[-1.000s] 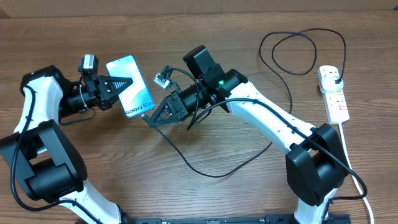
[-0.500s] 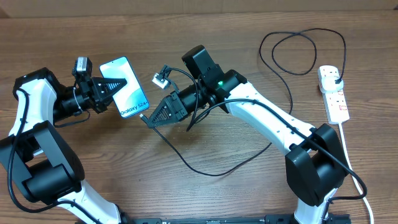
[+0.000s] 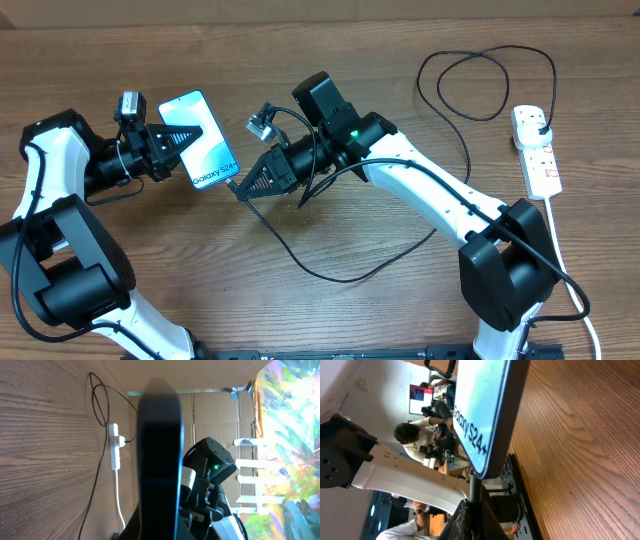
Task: Plug charger to phone and switch on socket
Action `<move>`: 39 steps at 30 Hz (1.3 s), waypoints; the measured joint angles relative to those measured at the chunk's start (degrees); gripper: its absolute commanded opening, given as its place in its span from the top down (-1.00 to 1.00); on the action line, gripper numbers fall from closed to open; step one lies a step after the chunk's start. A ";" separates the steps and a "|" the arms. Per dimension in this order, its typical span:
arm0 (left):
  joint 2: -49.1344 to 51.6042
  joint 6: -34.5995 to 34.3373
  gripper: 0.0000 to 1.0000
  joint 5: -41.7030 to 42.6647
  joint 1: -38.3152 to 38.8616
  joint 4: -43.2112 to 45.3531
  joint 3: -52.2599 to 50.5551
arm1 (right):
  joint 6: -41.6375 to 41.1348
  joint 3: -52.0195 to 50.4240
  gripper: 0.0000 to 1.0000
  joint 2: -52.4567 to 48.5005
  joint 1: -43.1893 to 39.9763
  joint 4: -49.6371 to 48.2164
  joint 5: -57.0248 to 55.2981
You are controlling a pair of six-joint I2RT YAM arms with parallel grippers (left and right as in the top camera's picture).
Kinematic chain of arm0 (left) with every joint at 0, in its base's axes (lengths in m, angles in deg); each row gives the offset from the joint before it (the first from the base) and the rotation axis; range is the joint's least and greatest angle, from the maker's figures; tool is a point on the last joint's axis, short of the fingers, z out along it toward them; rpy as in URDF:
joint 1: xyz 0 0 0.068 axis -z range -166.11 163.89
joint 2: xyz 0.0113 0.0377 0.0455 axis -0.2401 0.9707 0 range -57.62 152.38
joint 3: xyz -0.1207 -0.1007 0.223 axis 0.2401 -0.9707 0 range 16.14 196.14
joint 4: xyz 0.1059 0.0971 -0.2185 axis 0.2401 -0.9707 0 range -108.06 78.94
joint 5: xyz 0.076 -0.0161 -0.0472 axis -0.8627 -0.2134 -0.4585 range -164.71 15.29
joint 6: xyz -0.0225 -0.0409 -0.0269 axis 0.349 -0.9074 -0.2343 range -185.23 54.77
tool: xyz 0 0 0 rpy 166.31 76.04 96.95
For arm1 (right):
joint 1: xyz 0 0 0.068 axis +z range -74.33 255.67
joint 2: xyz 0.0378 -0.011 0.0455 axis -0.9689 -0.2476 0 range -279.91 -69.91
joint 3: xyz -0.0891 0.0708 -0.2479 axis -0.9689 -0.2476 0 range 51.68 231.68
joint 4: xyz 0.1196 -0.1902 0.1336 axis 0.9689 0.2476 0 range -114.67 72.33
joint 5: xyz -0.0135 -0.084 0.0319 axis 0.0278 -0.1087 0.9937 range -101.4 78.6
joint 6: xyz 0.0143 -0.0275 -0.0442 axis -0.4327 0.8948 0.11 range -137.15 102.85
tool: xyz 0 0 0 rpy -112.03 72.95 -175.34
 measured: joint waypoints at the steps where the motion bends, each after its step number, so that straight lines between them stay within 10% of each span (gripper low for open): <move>1: 0.00 0.00 0.91 0.00 0.00 -0.17 0.00 | -0.07 0.00 0.92 0.00 0.02 -0.07 -0.02; 31: 0.00 -4.70 0.91 0.37 1.05 0.96 0.00 | -2.89 0.00 0.92 0.00 0.85 -3.34 0.63; 39: -0.02 -12.98 0.91 -1.29 3.34 23.78 -0.33 | 2.69 0.00 0.92 0.83 -2.60 8.13 -2.03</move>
